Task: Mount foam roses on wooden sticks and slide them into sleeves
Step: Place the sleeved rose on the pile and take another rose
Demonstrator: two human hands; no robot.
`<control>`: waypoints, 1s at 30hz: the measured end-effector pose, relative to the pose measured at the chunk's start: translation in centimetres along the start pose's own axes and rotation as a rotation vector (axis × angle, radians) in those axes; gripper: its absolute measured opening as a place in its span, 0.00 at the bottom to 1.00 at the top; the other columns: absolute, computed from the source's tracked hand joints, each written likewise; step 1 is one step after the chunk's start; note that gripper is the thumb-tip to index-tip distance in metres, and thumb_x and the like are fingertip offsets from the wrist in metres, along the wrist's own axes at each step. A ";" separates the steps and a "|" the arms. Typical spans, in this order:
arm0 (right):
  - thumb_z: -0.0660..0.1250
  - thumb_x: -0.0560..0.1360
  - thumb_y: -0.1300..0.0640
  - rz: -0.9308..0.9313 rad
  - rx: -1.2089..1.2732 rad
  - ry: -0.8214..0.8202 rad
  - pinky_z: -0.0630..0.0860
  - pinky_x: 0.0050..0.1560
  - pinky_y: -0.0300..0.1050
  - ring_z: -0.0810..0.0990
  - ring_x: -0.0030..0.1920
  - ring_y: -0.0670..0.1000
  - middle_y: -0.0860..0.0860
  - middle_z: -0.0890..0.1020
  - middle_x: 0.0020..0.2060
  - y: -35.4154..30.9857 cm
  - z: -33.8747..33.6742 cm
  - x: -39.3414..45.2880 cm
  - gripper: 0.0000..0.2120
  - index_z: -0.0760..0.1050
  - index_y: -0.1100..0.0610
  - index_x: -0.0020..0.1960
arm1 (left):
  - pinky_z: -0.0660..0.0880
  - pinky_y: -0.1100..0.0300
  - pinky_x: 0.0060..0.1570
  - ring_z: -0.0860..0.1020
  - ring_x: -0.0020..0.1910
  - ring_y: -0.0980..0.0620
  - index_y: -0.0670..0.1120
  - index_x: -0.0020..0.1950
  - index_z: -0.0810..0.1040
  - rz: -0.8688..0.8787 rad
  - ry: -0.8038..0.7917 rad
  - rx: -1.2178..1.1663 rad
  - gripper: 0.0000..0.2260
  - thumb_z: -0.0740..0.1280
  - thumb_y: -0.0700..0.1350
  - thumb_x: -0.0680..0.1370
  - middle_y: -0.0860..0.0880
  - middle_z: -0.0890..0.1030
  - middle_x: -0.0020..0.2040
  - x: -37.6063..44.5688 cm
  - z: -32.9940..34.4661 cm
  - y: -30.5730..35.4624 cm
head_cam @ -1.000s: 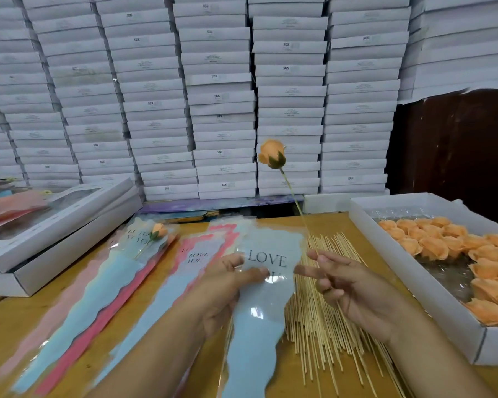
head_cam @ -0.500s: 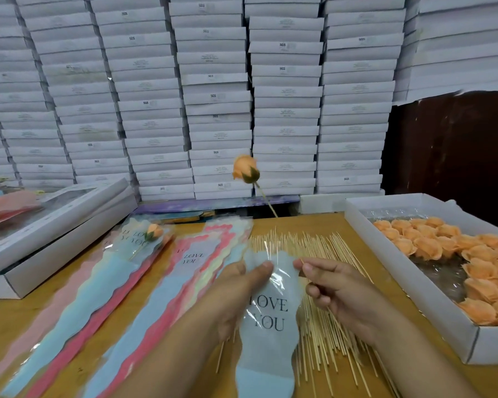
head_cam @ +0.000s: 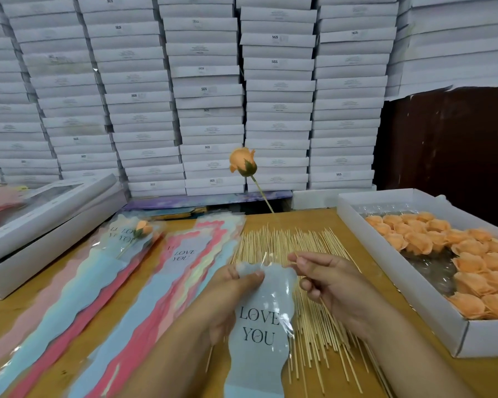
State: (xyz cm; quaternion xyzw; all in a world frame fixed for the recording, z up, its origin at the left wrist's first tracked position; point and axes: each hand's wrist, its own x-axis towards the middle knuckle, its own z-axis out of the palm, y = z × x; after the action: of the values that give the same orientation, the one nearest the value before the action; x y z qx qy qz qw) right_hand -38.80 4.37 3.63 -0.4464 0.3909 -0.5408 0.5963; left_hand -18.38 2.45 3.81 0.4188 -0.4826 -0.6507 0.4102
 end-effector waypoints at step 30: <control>0.56 0.83 0.66 -0.349 0.350 0.116 0.81 0.41 0.38 0.85 0.39 0.49 0.54 0.86 0.38 -7.9 3.8 2.9 0.11 0.77 0.58 0.54 | 0.82 0.48 0.44 0.85 0.45 0.38 0.42 0.61 0.80 -0.041 -0.066 0.012 0.26 0.80 0.37 0.65 0.35 0.85 0.51 -0.6 0.4 -1.1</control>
State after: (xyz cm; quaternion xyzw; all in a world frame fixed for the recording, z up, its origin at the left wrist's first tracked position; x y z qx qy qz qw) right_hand -37.20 1.77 12.36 -0.3652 0.2420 -0.7197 0.5386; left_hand -18.70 3.34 2.92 0.4092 -0.4910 -0.6697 0.3781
